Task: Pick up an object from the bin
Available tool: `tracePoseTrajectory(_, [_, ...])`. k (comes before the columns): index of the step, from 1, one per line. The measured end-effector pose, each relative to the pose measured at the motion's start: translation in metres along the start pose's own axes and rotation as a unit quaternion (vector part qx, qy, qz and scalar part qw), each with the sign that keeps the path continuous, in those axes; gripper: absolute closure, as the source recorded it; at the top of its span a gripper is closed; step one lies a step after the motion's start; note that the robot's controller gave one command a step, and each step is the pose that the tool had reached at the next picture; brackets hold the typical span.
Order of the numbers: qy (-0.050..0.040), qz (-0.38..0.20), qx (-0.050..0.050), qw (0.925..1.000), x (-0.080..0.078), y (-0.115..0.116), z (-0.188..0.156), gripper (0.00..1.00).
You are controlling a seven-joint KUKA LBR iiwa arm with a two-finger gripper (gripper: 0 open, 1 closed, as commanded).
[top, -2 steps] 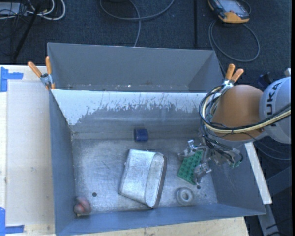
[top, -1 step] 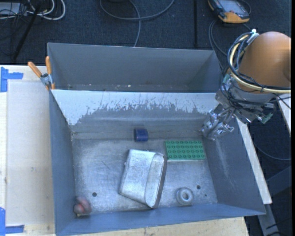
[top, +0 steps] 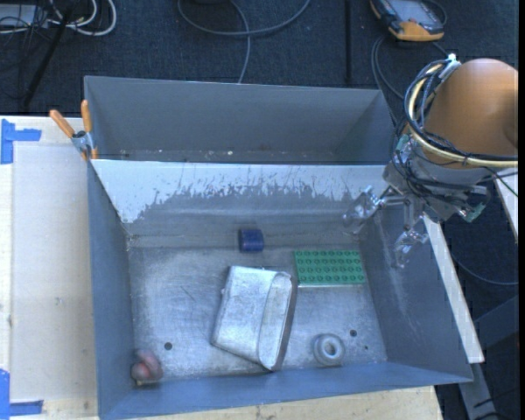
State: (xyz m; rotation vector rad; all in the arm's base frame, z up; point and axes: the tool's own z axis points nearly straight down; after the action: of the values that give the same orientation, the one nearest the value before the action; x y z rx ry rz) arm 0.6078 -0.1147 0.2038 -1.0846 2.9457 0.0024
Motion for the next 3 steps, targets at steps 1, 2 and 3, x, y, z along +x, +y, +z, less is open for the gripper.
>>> tracePoseTrajectory(1, [0.0008,-0.055,-0.002,0.9985,-0.0207,0.0027,0.1168,0.00])
tracePoseTrajectory(2, [0.0005,-0.053,-0.001,0.9986,-0.0203,0.0009,0.1121,1.00])
tracePoseTrajectory(3, [0.0005,-0.052,-0.001,0.9986,-0.0202,0.0009,0.1124,0.00])
